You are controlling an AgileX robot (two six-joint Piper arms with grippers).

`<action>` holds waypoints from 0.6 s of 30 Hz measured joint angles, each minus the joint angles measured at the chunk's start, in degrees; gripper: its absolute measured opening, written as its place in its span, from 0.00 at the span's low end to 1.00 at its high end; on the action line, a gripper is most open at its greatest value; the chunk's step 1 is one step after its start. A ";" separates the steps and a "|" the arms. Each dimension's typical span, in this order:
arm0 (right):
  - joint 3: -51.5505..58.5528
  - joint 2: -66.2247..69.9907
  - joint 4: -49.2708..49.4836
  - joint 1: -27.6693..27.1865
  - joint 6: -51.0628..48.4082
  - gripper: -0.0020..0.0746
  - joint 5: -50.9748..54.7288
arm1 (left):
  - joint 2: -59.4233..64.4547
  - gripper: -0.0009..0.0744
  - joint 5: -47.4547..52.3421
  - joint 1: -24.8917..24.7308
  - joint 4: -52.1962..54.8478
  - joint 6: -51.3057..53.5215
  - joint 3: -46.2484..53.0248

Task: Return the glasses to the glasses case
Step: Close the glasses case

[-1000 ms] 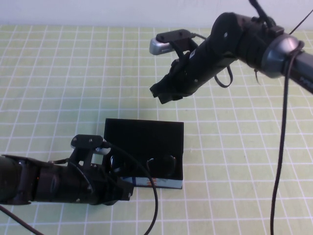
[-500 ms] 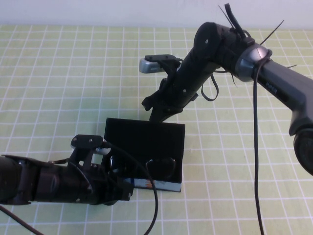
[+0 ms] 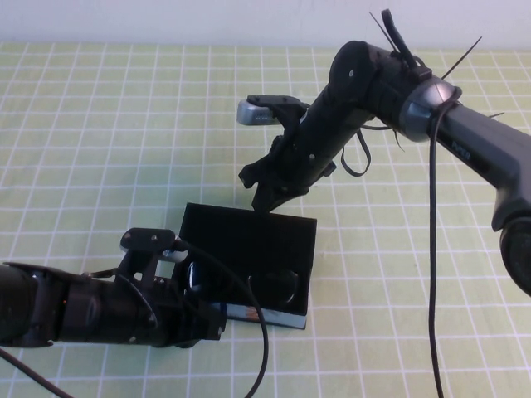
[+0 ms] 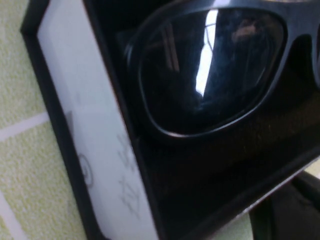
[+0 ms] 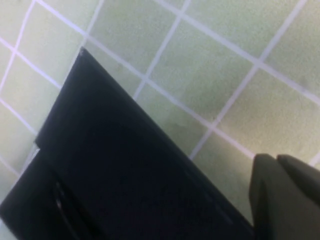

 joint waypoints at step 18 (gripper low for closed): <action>6.08 -8.24 0.73 4.18 0.00 0.01 1.68 | 0.00 0.01 -0.41 -0.10 -0.21 0.00 -0.12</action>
